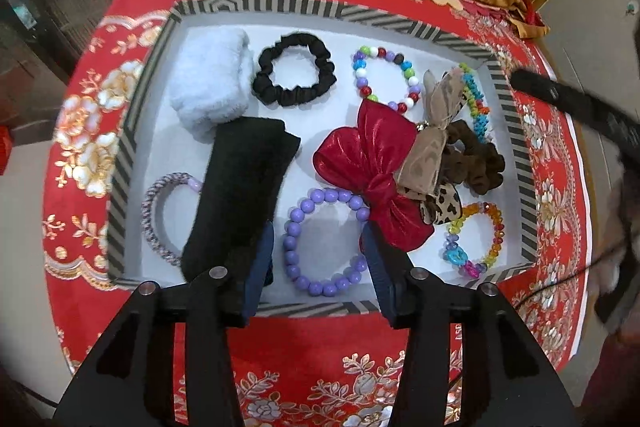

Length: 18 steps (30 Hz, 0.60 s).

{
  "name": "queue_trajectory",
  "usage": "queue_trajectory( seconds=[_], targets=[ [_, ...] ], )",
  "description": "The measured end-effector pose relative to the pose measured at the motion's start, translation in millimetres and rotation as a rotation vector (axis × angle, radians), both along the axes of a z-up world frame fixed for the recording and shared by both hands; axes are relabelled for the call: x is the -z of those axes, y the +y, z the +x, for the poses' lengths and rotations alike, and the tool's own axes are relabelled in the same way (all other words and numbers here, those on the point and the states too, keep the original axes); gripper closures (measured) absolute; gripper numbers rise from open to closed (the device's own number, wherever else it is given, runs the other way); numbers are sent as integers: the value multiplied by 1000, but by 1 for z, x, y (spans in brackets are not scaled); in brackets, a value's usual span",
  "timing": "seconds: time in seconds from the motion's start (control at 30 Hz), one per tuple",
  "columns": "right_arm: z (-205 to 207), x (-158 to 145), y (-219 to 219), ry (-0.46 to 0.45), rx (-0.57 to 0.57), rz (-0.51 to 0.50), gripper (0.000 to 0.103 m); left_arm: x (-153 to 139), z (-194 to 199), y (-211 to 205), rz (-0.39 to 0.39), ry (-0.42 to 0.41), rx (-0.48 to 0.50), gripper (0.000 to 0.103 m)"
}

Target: Organize jewelry

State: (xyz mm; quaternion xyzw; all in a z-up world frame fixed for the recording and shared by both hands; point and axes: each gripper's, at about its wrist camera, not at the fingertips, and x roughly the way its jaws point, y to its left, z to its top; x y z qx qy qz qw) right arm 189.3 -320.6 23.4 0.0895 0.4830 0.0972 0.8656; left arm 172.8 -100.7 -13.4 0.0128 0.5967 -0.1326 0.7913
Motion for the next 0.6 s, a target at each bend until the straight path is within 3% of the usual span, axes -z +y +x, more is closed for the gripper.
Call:
queue_trajectory(
  seconds=[0.37, 0.6],
  targets=[
    [-85, -5, 32, -11, 36, 31, 62, -26, -36, 13, 50, -103, -30, 57],
    [-113, -15, 52, -24, 59, 2, 62, -37, -60, 21, 57, -138, -45, 57]
  ],
)
